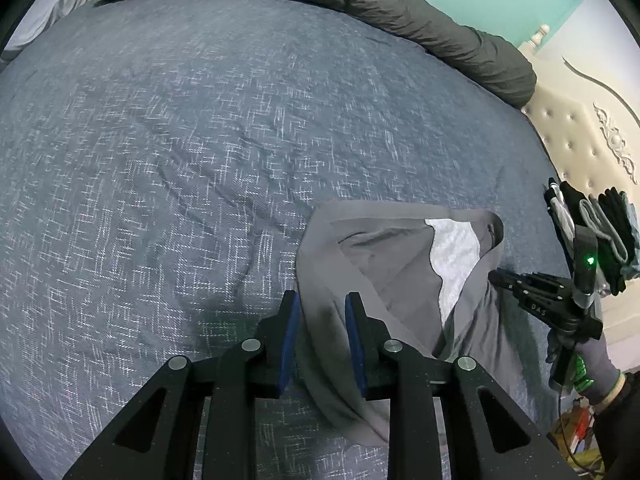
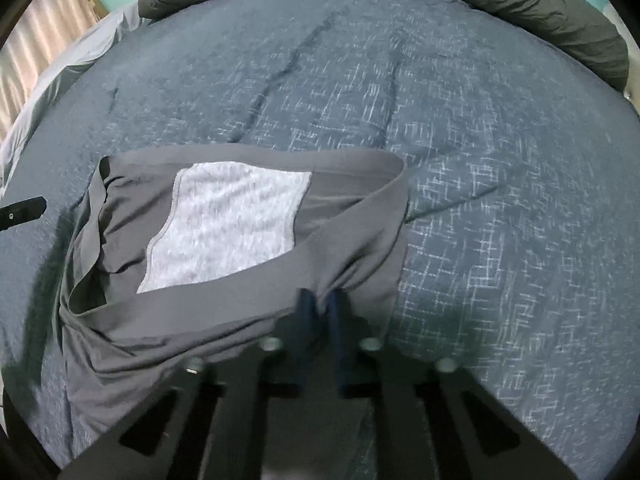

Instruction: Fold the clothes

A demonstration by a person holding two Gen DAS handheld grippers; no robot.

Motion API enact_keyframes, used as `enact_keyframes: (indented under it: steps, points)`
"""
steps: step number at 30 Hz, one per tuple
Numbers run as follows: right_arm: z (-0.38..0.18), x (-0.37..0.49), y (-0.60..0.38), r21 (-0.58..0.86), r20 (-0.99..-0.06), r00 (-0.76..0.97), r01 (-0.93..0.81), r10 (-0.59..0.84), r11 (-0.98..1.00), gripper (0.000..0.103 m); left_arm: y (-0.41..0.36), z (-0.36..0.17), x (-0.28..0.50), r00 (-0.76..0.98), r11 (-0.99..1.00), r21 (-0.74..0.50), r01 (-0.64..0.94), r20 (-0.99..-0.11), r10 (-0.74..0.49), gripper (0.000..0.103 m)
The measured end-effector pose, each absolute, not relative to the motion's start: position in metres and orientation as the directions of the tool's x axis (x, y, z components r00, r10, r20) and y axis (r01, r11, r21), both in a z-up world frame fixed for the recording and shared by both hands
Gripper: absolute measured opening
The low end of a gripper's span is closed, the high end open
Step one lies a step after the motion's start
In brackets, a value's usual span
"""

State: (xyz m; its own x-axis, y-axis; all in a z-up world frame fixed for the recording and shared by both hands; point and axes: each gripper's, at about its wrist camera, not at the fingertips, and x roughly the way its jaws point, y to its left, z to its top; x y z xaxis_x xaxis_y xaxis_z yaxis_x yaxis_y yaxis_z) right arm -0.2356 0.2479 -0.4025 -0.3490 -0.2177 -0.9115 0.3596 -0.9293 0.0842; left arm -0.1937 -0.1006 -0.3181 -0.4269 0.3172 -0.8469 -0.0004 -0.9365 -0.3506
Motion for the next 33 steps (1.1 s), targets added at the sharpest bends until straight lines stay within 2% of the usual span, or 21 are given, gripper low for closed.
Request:
enact_keyframes:
  steps: [7,17,24,30,31,32,33]
  points:
    - [-0.373,-0.24,0.283,0.163,-0.861,-0.424,0.297,-0.283,-0.941,0.002,-0.107,-0.324,-0.193,-0.421,-0.931,-0.364,0.023,-0.848,0.321,0.027]
    - [-0.37,-0.261,0.352,0.199,-0.851,-0.48,0.085,-0.216,-0.976,0.002,-0.085,-0.331,-0.207,-0.409,-0.943,-0.332,-0.011,-0.859,0.308,0.047]
    - [-0.386,-0.262,0.37,0.244,-0.874,-0.426,0.032,-0.234,-0.969,0.002,-0.068,-0.332,-0.229,-0.416,-0.95,-0.309,-0.046,-0.859,0.299,0.047]
    - [-0.396,-0.262,0.366,0.203,-0.894,-0.403,0.024,-0.195,-0.979,0.003,-0.058,-0.34,-0.242,-0.403,-0.963,-0.265,-0.056,-0.876,0.265,0.046]
    - [-0.394,-0.262,0.365,0.183,-0.895,-0.411,0.017,-0.173,-0.983,0.003,-0.059,-0.344,-0.245,-0.392,-0.963,-0.264,-0.055,-0.881,0.264,0.043]
    - [-0.391,-0.261,0.364,0.155,-0.894,-0.424,0.012,-0.146,-0.988,0.003,-0.057,-0.348,-0.247,-0.379,-0.964,-0.257,-0.064,-0.888,0.262,0.032]
    - [-0.386,-0.26,0.361,0.134,-0.889,-0.441,0.018,-0.128,-0.991,0.003,-0.055,-0.352,-0.249,-0.367,-0.965,-0.251,-0.073,-0.893,0.26,0.027]
